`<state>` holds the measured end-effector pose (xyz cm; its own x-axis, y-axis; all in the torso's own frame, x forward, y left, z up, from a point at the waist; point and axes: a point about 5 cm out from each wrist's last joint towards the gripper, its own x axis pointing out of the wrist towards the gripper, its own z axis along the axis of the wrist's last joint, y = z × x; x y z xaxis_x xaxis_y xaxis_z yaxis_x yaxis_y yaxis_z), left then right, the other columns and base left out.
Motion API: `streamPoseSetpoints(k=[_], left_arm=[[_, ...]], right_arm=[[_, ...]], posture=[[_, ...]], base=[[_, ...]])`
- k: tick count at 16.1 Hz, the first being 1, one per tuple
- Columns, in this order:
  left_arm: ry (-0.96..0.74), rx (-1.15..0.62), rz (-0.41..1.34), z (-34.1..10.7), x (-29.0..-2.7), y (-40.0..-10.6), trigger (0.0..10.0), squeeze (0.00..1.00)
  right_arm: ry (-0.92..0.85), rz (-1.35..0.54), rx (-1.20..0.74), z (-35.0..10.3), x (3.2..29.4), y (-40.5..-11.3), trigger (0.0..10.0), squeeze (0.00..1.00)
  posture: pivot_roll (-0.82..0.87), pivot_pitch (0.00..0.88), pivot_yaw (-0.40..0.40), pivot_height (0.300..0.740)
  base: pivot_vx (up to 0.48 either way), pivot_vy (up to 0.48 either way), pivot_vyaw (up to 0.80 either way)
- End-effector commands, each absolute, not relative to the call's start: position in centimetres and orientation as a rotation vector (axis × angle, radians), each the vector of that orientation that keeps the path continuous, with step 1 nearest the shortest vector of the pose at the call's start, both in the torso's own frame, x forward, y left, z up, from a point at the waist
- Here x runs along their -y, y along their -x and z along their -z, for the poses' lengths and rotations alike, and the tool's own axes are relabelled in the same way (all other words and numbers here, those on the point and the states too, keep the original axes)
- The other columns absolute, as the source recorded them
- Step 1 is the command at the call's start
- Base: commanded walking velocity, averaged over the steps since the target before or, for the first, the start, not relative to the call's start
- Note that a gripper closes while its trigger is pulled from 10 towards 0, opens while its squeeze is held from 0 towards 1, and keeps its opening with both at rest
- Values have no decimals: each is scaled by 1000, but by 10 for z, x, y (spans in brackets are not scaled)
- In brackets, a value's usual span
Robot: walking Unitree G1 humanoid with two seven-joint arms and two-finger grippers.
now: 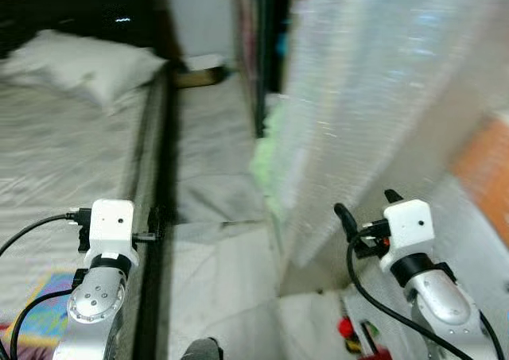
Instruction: Clean up the room
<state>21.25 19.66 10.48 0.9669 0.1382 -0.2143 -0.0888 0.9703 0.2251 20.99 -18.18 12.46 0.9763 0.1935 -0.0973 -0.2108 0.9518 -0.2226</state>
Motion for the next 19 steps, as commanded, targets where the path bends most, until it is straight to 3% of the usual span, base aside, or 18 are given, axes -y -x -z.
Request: streamPoseSetpoints(k=[1, 14, 19], left_arm=[[-220, -227, -98, -103, -194, -213, 10000, 0], [-239, -206, -84, -103, -193, -215, 10000, 0], [-203, -210, -94, -102, -194, -215, 10000, 0]], right_arm=[[237, -207, -77, -122, 182, -210, 10000, 0], [244, -234, -71, -115, 184, -211, 10000, 0], [248, -170, -102, -100, 194, -203, 10000, 0]], posture=[[-58, 0, -1, 740], [-52, 8, -6, 740], [-53, 12, -8, 740]], base=[[0, 0, 800], [0, 0, 800], [0, 0, 0]])
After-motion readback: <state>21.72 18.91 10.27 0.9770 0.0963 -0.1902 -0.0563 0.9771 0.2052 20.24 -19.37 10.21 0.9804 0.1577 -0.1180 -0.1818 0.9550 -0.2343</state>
